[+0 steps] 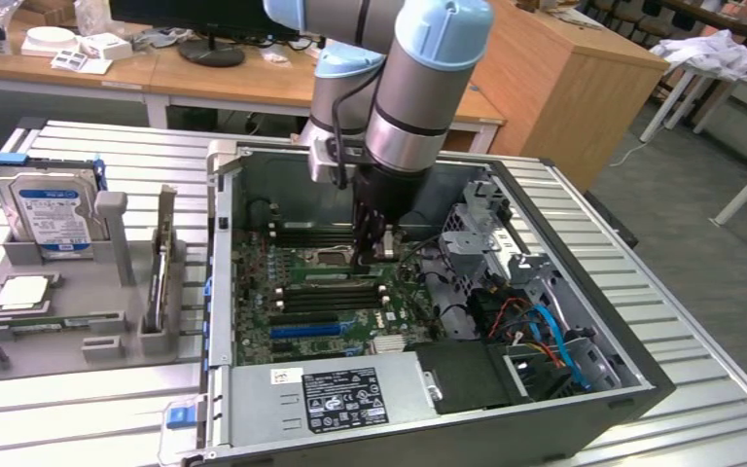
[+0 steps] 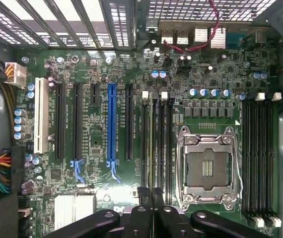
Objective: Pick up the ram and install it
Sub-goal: 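Insert the ram into the slot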
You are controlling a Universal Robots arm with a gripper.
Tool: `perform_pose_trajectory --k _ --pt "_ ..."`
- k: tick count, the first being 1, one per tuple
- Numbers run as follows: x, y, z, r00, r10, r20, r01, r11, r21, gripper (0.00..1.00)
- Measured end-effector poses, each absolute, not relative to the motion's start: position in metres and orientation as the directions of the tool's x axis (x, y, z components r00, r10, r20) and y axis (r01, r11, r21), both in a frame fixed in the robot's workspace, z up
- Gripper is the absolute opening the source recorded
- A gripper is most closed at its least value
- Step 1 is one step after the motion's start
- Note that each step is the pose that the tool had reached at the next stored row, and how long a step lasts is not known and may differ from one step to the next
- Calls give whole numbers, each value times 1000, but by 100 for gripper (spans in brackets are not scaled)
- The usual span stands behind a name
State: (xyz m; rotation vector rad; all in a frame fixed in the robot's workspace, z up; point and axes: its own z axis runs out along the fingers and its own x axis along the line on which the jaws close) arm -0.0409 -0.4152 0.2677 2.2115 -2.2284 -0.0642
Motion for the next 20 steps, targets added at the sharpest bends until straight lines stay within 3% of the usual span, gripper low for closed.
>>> perform_pose_trajectory --k 20 --pt "-41 -415 248 -8 -1000 -28 -1000 7 30 12"
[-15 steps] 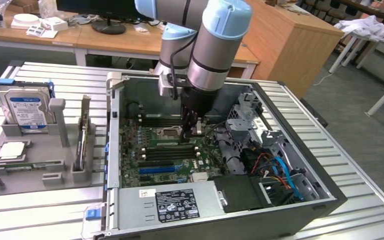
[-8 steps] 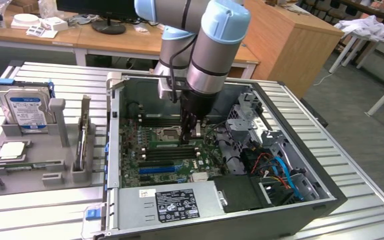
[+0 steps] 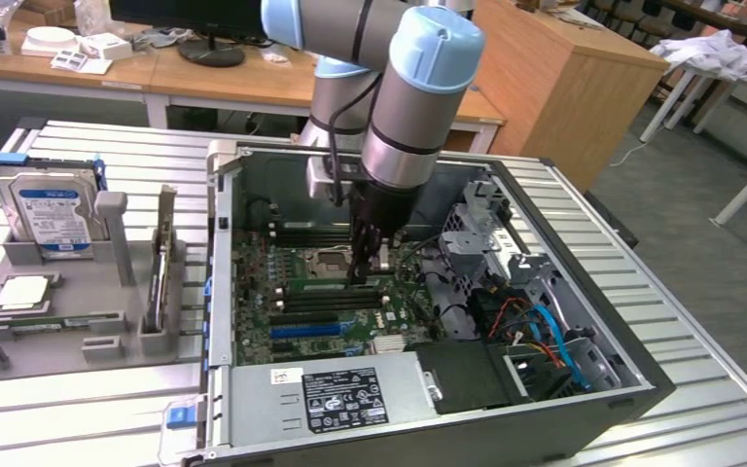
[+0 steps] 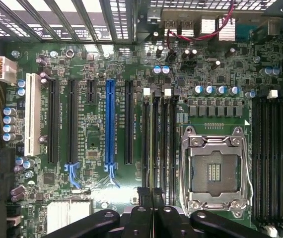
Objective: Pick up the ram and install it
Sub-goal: 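Insert the ram into the slot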
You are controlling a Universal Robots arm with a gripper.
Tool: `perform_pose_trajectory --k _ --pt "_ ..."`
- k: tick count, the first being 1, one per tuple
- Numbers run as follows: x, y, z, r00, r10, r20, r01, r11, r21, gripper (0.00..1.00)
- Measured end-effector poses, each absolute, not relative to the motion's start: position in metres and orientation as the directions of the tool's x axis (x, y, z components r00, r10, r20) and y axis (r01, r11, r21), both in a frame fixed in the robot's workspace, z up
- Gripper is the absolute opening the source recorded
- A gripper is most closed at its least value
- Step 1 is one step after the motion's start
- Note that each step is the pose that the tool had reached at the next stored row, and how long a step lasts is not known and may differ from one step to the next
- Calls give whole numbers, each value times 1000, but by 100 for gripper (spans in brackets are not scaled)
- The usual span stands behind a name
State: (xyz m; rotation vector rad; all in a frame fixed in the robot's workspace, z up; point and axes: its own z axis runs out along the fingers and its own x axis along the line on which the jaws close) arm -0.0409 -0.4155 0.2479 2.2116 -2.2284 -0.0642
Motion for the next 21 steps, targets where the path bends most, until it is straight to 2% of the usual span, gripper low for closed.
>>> perform_pose_trajectory --k 21 --pt "-41 -418 244 -8 -1000 -28 -1000 7 30 12"
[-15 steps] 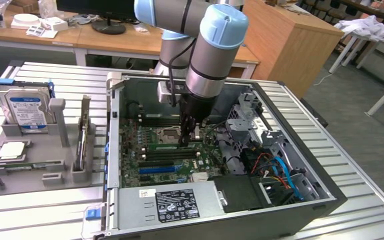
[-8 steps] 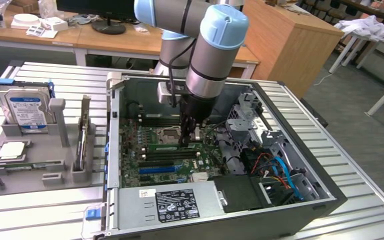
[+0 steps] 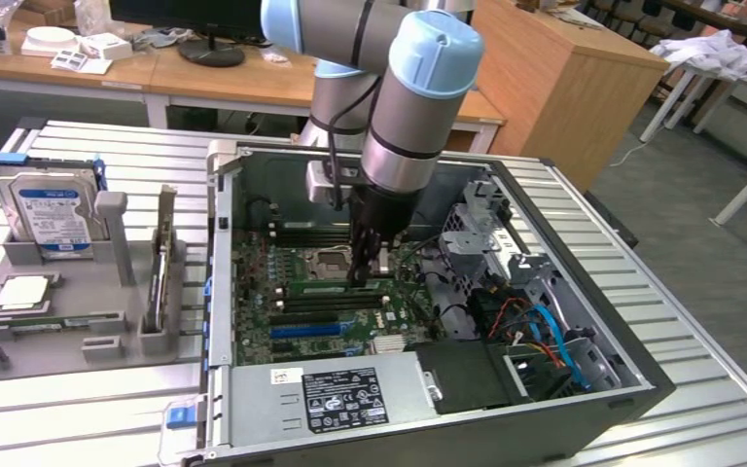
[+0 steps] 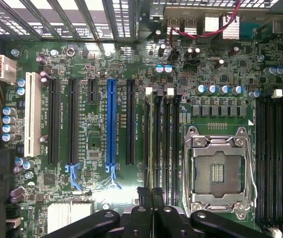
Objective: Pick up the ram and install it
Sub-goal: 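Insert the ram into the slot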
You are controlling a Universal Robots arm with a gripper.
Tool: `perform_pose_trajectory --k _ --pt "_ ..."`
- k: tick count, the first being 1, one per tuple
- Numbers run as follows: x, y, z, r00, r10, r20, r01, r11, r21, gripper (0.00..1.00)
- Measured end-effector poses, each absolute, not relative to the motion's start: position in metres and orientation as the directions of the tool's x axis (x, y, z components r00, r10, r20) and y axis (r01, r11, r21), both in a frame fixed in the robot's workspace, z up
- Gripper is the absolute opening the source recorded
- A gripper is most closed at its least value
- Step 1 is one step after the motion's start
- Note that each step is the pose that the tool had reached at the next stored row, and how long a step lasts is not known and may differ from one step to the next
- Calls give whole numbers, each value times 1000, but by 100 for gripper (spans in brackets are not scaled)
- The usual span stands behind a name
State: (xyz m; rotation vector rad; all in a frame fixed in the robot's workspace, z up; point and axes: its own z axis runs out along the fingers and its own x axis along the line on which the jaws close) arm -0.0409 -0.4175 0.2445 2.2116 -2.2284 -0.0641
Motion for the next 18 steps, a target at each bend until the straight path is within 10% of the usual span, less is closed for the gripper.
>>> perform_pose_trajectory --k 18 --pt "-41 -418 235 -8 -1000 -28 -1000 7 30 12"
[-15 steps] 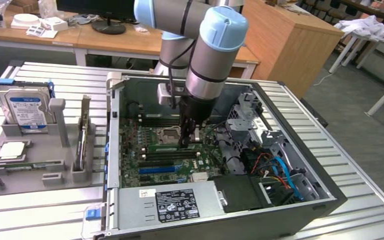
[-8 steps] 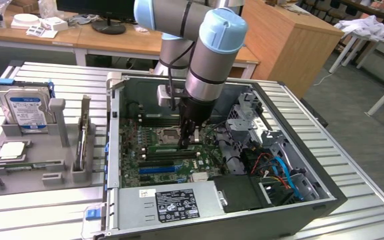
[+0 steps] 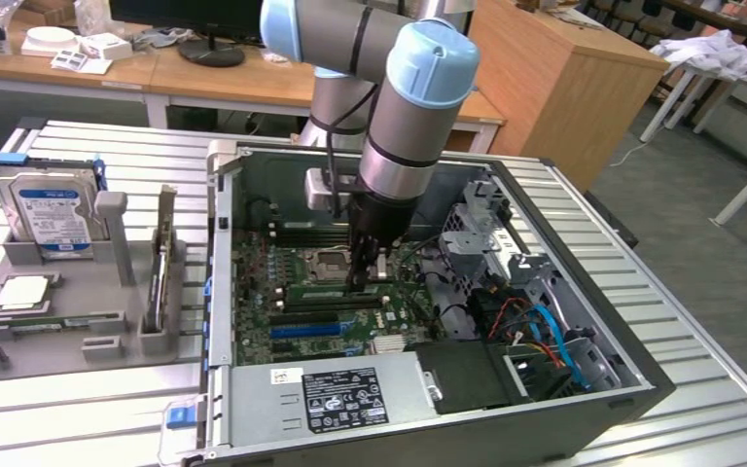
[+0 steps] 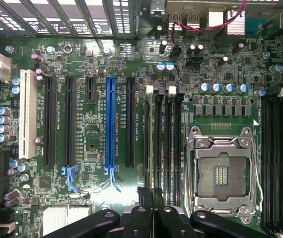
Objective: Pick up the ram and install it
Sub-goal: 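Insert the ram into the slot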
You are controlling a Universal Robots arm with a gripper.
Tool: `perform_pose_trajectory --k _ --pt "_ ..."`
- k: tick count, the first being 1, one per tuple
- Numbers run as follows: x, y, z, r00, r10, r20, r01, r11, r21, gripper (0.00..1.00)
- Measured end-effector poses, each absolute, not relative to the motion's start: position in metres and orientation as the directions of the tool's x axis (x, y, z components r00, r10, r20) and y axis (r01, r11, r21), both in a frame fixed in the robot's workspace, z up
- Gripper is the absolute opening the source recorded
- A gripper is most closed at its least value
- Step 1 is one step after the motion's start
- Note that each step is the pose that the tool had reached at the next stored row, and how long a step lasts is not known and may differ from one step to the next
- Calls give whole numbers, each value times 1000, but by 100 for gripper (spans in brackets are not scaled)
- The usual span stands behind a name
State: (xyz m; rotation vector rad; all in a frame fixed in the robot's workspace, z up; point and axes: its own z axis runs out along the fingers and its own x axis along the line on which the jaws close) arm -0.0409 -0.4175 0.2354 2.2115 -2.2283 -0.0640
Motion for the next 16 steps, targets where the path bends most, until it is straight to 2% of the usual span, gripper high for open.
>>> perform_pose_trajectory --k 16 --pt "-41 -418 233 -8 -1000 -28 -1000 7 30 12"
